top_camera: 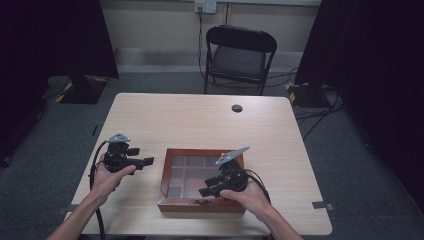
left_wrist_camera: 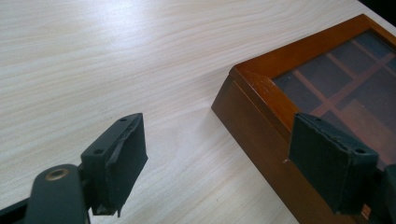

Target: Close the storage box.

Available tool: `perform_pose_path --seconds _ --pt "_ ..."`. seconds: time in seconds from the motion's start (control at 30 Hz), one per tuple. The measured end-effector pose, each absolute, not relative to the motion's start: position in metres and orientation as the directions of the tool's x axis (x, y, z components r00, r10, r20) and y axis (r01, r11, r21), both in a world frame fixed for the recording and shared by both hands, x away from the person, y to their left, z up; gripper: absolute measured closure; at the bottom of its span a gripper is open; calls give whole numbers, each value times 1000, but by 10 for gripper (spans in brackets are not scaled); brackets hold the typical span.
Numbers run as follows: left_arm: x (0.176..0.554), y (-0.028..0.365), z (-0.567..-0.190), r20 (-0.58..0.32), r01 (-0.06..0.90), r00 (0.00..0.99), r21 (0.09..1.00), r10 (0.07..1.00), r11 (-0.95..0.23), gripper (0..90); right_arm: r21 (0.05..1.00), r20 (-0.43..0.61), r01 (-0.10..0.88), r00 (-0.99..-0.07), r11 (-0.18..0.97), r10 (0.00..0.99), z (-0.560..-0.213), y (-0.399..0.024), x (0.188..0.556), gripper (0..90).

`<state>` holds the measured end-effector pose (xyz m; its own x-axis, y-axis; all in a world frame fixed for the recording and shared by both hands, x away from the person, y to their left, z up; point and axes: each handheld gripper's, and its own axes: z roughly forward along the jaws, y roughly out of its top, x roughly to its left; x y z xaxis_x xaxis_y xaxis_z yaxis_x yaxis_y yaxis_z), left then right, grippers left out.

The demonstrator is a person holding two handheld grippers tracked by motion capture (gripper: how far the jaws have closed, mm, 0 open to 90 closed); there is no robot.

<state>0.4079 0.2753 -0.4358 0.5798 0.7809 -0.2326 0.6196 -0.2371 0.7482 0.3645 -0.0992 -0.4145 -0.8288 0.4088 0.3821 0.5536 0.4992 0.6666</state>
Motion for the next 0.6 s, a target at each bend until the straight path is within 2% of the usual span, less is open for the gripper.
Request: perform_pose_path --seconds 0.1,0.13,0.17,0.27,0.33,0.4,0.43,0.47,0.5,0.6 --pt "409 275 -434 -226 621 579 745 784 -244 188 692 359 582 -791 427 496 -404 -117 372 387" --pt "410 276 -433 -212 618 582 743 785 -257 188 692 359 582 -791 427 496 -404 -117 372 387" --pt "410 277 -433 -205 619 583 739 786 -266 188 705 344 592 -766 389 543 -401 -128 376 336" --pt "409 282 -435 -204 626 578 732 790 -268 188 711 331 603 -741 361 585 -400 -142 380 311" --pt "409 286 -438 -209 635 567 727 797 -262 188 714 315 617 -705 332 635 -400 -156 382 244" --pt "409 290 -440 -208 647 556 716 805 -263 188 718 304 629 -669 299 678 -401 -172 385 234" --pt "409 290 -441 -209 655 554 707 806 -267 186 722 297 639 -631 264 716 -403 -189 387 198" --pt "409 290 -443 -212 661 554 699 805 -271 186 722 297 639 -631 264 716 -403 -189 387 198" --pt "409 290 -444 -203 665 556 690 806 -285 180 721 295 656 -581 223 758 -408 -205 390 145" --pt "408 290 -449 -159 669 556 668 816 -325 180 719 284 669 -532 190 798 -414 -221 391 144"
